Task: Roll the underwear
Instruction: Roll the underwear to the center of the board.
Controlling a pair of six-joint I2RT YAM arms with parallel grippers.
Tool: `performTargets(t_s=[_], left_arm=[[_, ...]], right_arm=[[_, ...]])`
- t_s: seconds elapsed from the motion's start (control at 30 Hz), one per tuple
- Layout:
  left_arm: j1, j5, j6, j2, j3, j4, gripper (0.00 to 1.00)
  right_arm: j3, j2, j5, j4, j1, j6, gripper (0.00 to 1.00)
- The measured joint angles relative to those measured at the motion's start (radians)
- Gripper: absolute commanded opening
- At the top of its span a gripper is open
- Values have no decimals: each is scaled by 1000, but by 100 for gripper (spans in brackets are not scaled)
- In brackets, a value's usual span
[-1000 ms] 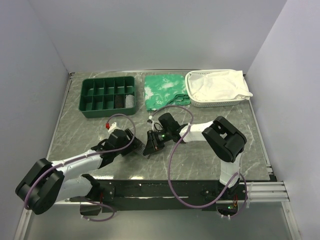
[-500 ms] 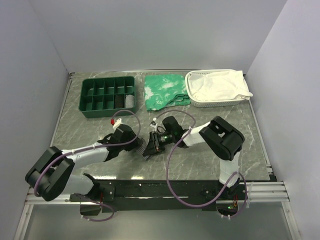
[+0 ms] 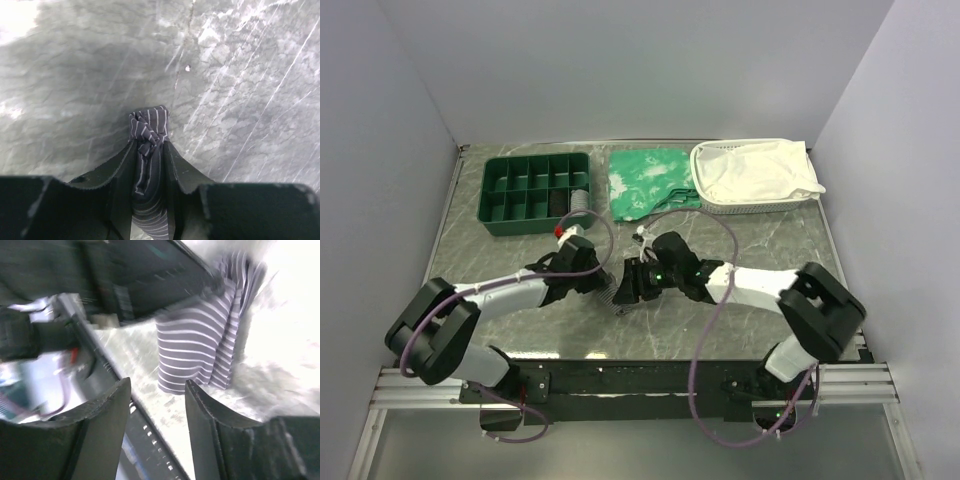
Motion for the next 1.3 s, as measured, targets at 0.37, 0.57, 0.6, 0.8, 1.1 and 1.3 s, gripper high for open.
performTargets(t_s=[0.37,0.57,0.6,0.8,1.1,1.3], left_arm=[[0,41,30,106,145,-130,26],[1,43,39,121,165,-165,26],[1,44,39,121,165,-166,27],[1,50,39,123,166,-166,27],[2,52,39,127,166,-166,27],[2,54,39,139,172,-166,27]], right_arm=[[130,-81,620,-296,263,-172,57],[167,-11,781,-349,335,-190,57],[172,-6,800,-353,341,-192,57],[209,37,866,-354,349,-200,58],[241,92,875,-365,349,-192,49],[240,95,852,-356,346,-175,17]])
